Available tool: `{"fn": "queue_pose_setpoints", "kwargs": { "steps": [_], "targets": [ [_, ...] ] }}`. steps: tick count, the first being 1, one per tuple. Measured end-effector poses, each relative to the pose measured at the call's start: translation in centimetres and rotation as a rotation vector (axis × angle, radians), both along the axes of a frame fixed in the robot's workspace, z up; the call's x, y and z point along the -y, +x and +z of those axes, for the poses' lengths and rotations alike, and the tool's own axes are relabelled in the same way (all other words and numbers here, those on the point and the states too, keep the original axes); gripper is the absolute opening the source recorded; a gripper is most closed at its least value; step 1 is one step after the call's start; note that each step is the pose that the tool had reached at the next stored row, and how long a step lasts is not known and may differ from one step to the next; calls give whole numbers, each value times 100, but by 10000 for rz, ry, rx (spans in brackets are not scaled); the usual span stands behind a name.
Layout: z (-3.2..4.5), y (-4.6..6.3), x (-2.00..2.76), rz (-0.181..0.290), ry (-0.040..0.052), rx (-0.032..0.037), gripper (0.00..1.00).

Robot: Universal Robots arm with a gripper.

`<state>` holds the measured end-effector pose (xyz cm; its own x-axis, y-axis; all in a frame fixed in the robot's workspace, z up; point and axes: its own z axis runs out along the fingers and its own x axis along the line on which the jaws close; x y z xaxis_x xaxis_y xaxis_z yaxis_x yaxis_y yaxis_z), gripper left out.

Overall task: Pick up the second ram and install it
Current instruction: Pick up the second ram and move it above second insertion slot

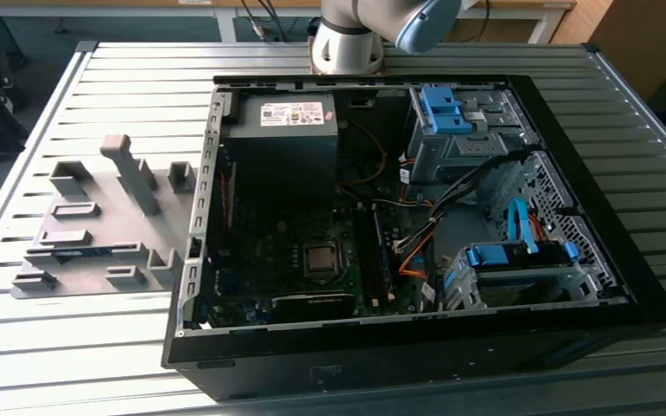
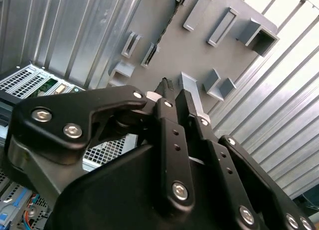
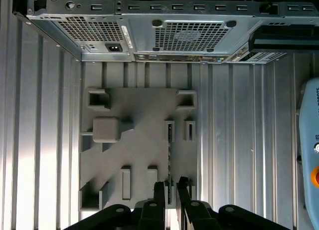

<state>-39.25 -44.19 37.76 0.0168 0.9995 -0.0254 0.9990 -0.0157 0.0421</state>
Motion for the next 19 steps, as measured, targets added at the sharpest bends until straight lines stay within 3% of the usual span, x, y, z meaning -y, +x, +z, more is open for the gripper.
{"fn": "queue_pose_setpoints", "kwargs": {
  "steps": [1,4,5,7,8,14,15,19],
  "targets": [
    [0,0,0,0,0,0,24],
    [0,0,0,0,0,0,25],
    [0,0,0,0,0,0,31],
    [0,0,0,-7,0,0,31],
    [-1,0,0,-27,1,0,37],
    [-26,-2,0,-555,7,-15,37],
    [-31,-6,2,-557,39,-20,37],
    [-55,-7,8,-555,381,-28,37]
  ]
}}
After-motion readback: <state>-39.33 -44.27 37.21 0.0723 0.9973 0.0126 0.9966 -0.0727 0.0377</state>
